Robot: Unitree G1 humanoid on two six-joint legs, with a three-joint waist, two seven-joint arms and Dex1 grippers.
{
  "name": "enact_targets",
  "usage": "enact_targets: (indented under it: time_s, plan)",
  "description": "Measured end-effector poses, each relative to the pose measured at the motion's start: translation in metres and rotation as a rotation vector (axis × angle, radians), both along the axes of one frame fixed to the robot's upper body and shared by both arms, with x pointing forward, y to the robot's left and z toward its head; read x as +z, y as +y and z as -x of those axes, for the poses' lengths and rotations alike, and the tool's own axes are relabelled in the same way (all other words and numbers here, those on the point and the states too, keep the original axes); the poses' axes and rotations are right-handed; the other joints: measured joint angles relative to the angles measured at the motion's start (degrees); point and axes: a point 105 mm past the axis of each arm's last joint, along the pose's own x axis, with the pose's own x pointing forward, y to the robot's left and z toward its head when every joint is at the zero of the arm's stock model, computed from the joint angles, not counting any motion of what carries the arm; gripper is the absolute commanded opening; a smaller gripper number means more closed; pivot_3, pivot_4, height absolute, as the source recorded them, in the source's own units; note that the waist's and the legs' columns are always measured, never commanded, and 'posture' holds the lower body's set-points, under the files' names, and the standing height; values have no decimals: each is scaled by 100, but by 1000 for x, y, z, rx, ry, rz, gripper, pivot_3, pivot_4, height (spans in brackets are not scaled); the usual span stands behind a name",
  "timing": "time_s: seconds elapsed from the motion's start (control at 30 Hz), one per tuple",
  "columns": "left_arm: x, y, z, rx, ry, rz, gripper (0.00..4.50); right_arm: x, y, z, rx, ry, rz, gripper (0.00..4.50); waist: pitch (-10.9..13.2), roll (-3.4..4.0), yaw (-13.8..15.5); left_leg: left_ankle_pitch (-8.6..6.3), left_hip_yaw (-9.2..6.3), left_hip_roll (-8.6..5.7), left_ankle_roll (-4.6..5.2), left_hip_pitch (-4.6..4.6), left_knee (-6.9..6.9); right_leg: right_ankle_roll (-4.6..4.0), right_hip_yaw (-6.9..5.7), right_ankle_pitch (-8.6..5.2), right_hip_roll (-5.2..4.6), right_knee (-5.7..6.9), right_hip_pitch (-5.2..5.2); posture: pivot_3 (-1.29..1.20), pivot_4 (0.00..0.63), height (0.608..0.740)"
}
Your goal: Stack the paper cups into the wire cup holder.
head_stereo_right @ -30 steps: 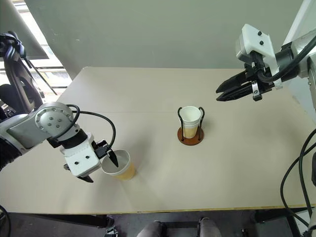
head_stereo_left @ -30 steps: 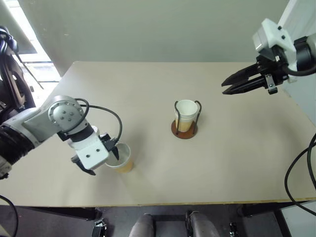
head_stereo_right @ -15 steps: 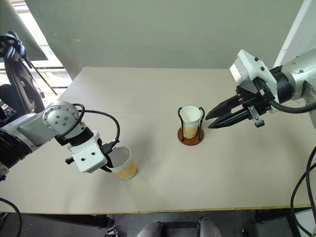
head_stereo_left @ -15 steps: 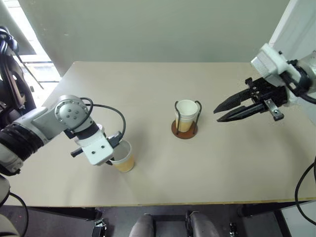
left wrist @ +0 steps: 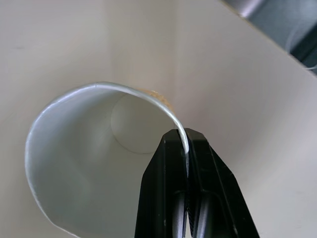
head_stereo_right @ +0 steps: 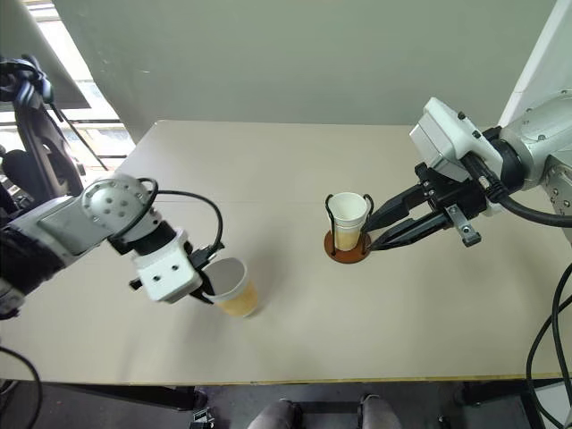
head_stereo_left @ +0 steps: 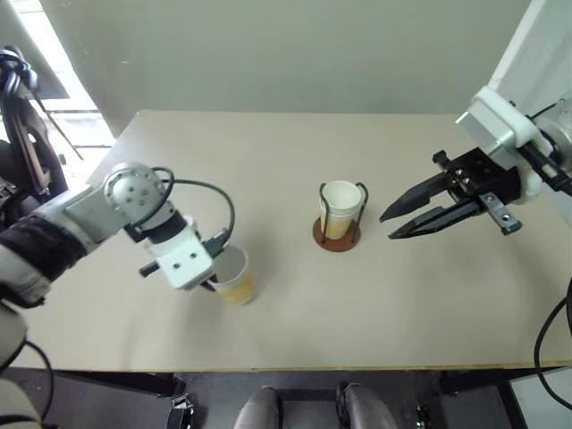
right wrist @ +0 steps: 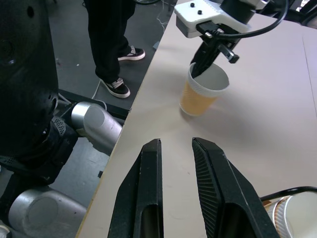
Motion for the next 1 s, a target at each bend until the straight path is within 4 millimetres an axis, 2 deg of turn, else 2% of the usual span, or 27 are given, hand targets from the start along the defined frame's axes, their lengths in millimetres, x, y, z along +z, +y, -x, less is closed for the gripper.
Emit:
enact_targets:
  time_s: [0.23, 0.37, 0.57, 0.83, 1.0]
  plan:
    - [44, -28, -49, -48, -217, 23, 26, 1, -7, -10, -52, -25, -1, 918, 0, -8, 28, -1, -2, -10, 4, -10, 2, 2, 0, 1, -7, -24, 10, 0, 150, 740]
    - [61, -48, -64, -74, -292, 9, 26, 1, -11, -16, -78, -41, -2, 918, 0, -9, 43, -13, 1, -13, 18, -21, -5, 33, -3, -2, -12, -57, 15, 0, 150, 740]
    - [82, -76, -73, -99, -362, 8, 26, 0, -25, -26, -144, -57, 5, 918, -1, -12, 72, -38, 19, -22, 52, -39, -2, 82, -1, -11, -28, -97, 20, 0, 150, 740]
    - [94, -90, -75, -103, -395, 21, 26, -9, -53, -55, -273, -90, 50, 918, 0, -14, 74, -50, 44, -39, 84, -19, 7, 126, 9, -8, -50, -101, 40, 0, 150, 740]
    - [106, -102, -75, -110, -432, 40, 26, -3, -71, -66, -337, -131, 77, 918, 3, -13, 73, -50, 36, -40, 91, -13, 13, 132, 11, -4, -53, -103, 50, 0, 150, 740]
